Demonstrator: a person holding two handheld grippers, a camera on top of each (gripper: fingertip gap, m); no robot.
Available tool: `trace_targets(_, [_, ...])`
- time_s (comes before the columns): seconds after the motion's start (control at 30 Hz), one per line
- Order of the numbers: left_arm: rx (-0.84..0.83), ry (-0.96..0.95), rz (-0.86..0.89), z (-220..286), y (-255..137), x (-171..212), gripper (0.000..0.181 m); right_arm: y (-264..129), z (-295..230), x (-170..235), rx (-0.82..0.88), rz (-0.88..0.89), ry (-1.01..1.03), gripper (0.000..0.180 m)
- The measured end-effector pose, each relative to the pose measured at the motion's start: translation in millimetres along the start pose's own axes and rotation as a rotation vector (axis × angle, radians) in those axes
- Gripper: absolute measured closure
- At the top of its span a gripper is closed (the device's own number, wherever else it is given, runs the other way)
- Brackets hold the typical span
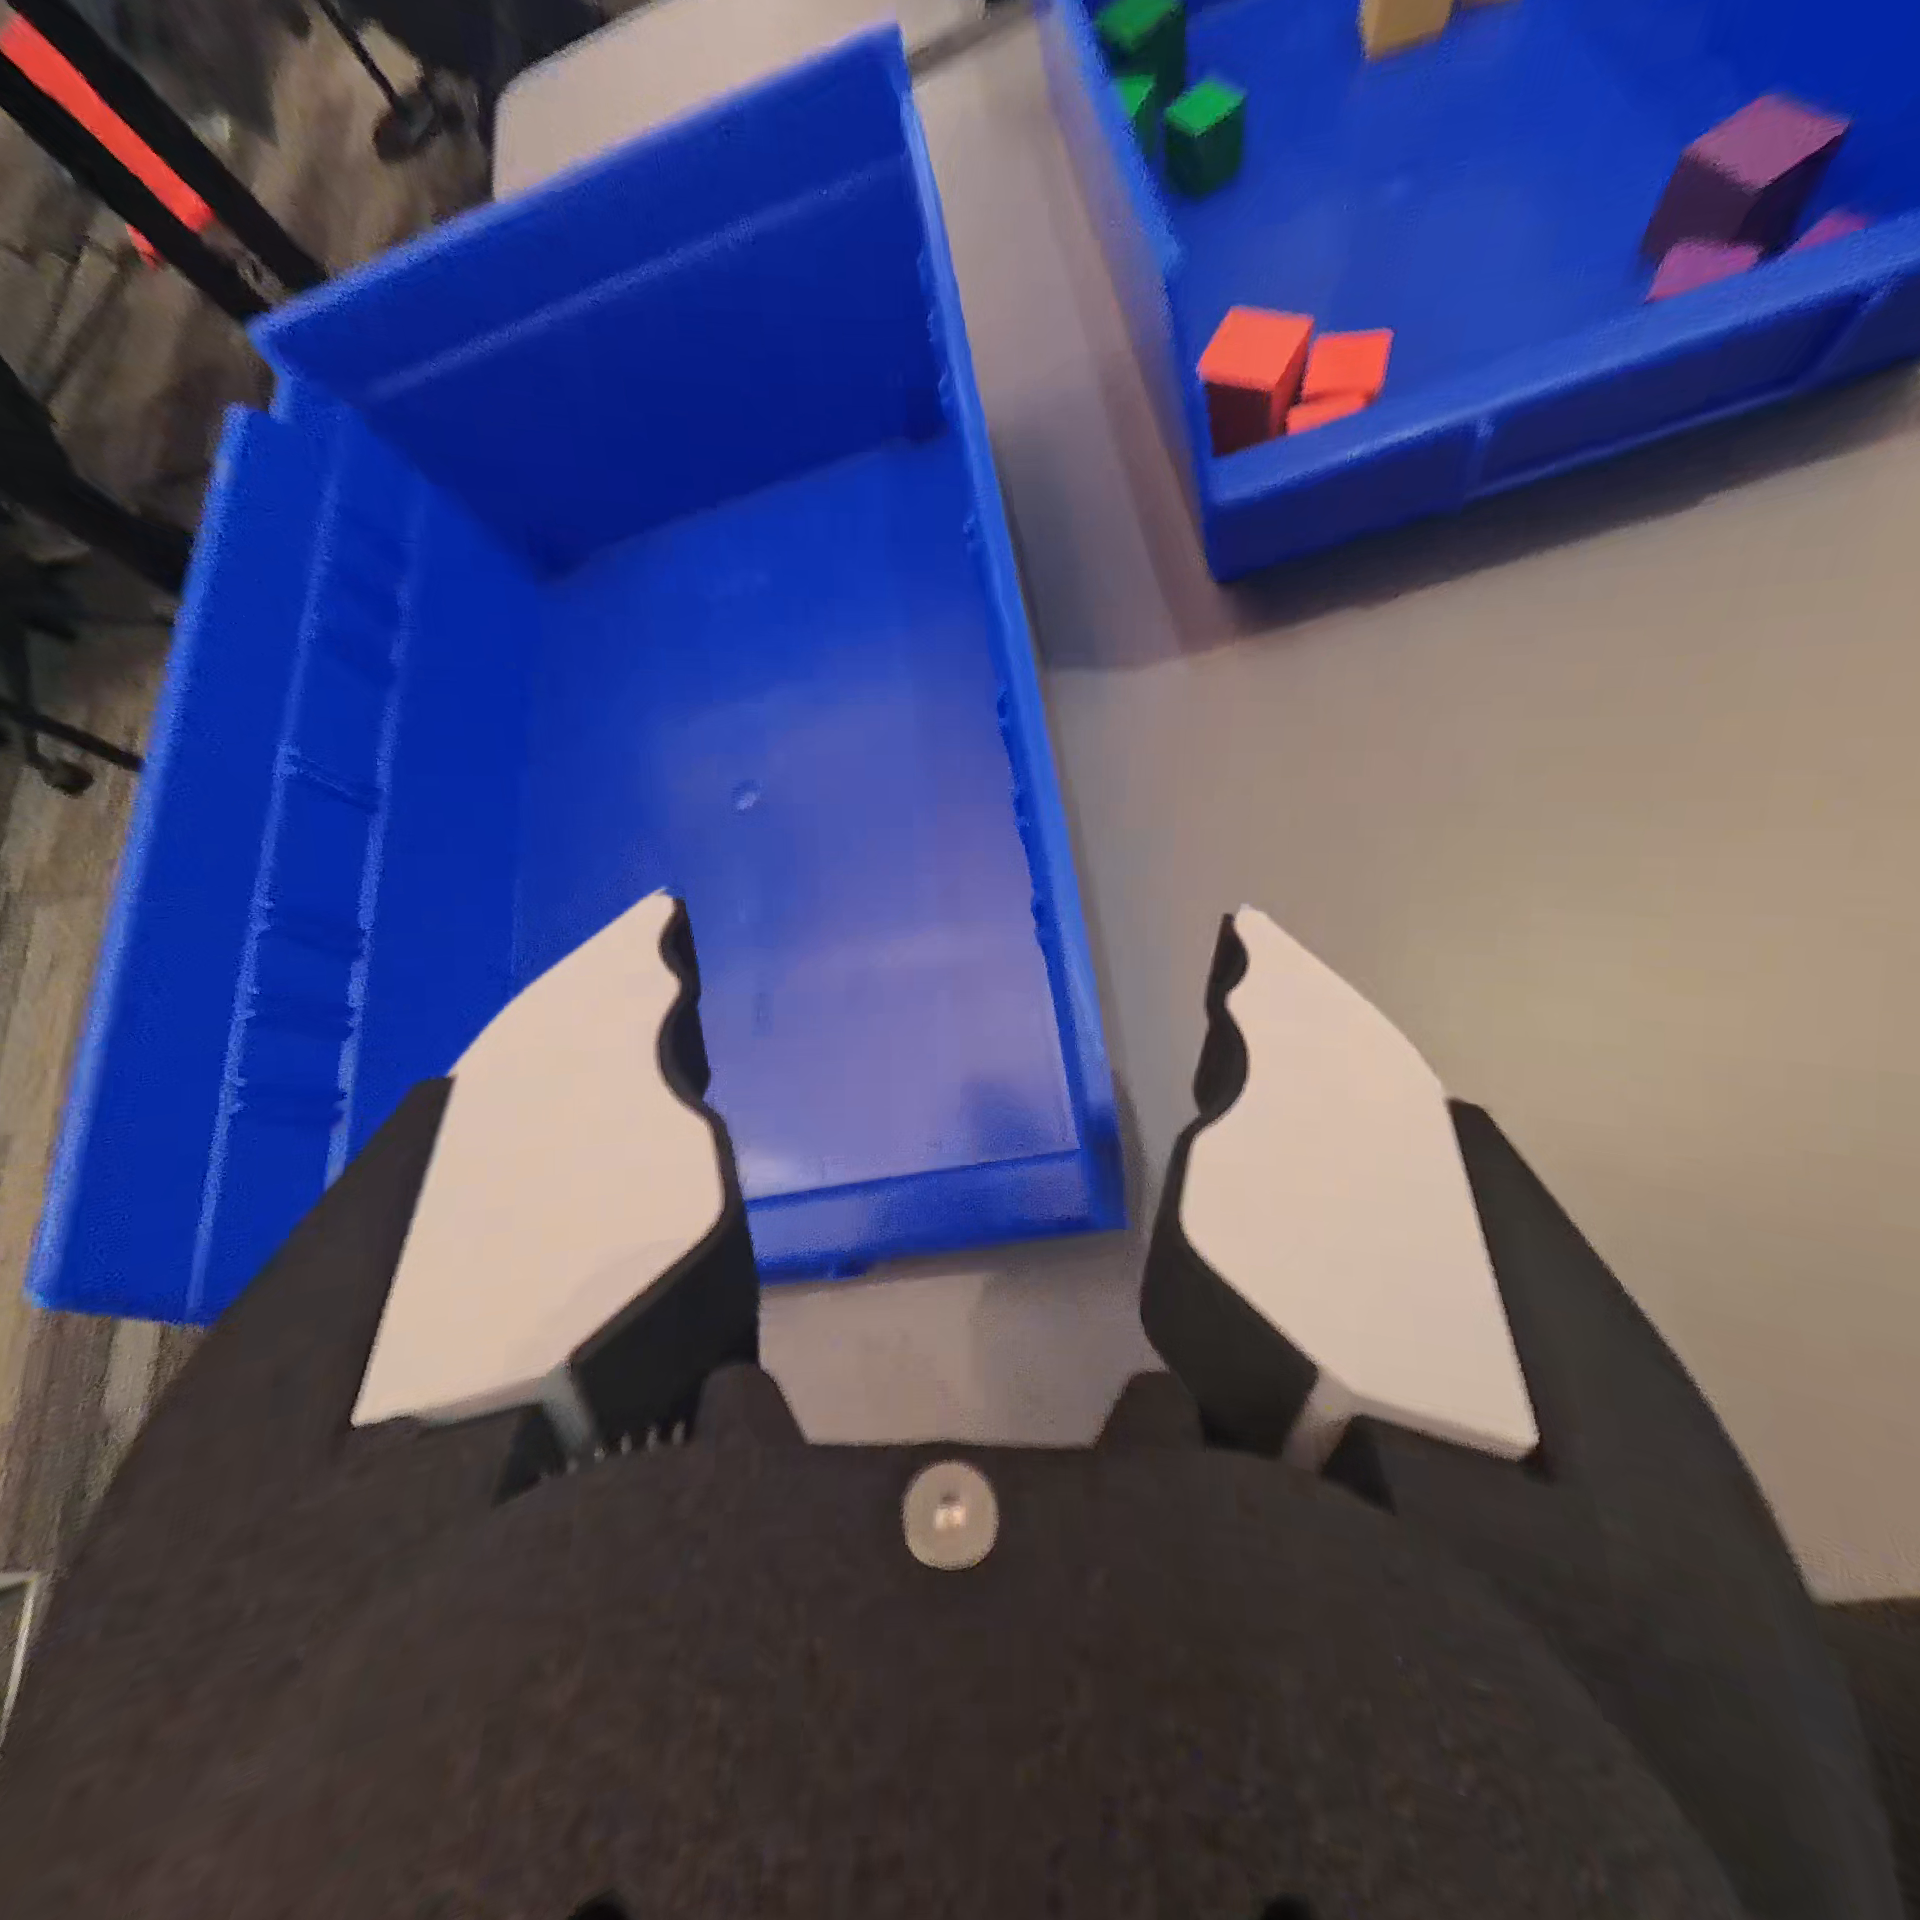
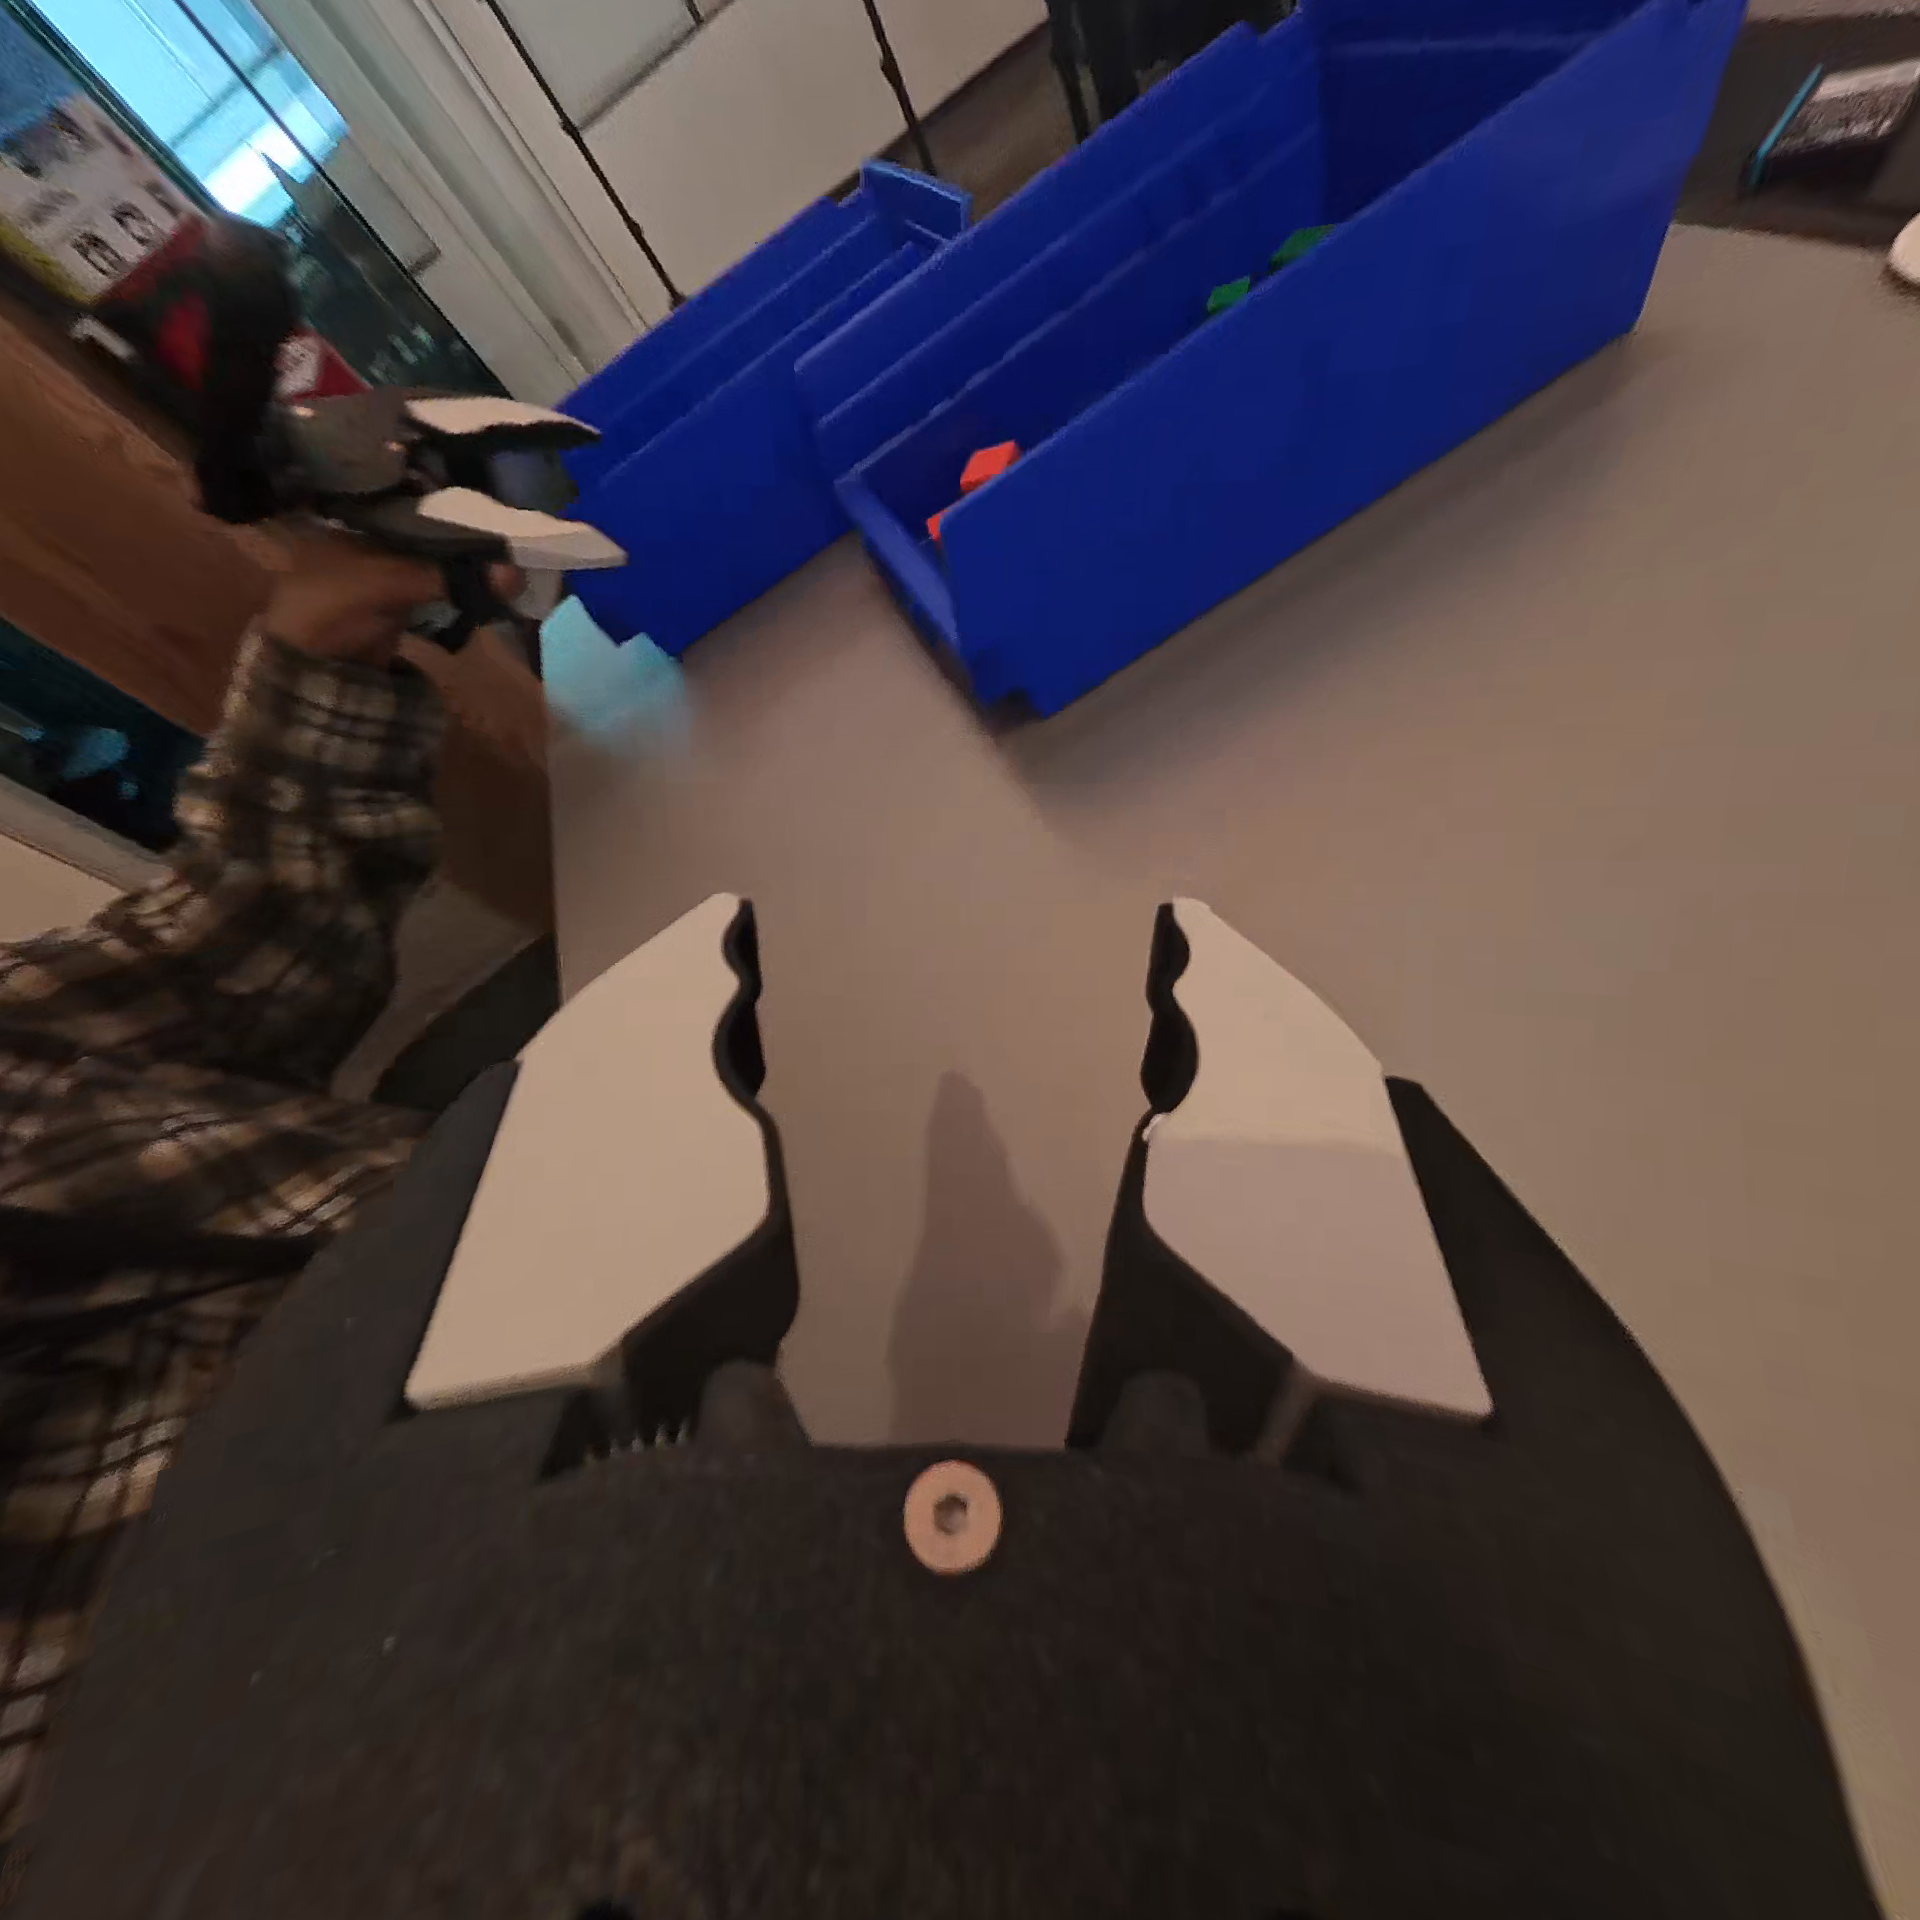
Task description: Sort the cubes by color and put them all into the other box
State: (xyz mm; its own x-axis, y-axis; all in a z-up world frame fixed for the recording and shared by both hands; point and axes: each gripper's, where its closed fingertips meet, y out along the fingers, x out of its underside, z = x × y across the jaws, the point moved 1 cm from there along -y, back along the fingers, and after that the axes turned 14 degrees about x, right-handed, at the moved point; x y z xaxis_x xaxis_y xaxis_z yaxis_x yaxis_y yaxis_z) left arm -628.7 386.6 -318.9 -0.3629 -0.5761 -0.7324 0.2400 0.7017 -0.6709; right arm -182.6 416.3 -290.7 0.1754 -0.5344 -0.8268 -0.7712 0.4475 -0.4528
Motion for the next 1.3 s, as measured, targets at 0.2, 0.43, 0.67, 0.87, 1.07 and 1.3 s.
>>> trace_targets(0.2, [0.121,-0.097,-0.070,4,26,6,0.114,-29,1,33,-0.063,0.037,0.067,0.121])
trace_targets(0.43, [0.097,-0.081,-0.129,-13,31,9,0.176,-40,0,51,-0.141,0.039,0.105,0.139])
trace_targets(0.67, [0.200,-0.092,-0.137,-22,12,27,0.177,-46,0,65,-0.172,0.020,0.121,0.147])
trace_targets(0.87, [0.294,0.005,-0.273,-44,-23,63,0.176,-51,-1,65,-0.186,0.025,0.097,0.149])
trace_targets(1.07, [0.204,0.044,-0.154,-59,-53,0,0.118,-51,-8,59,-0.195,0.048,0.056,0.144])
trace_targets(1.3, [0.173,0.231,-0.414,-41,19,-52,0.119,-55,-18,56,-0.196,0.034,0.011,0.143])
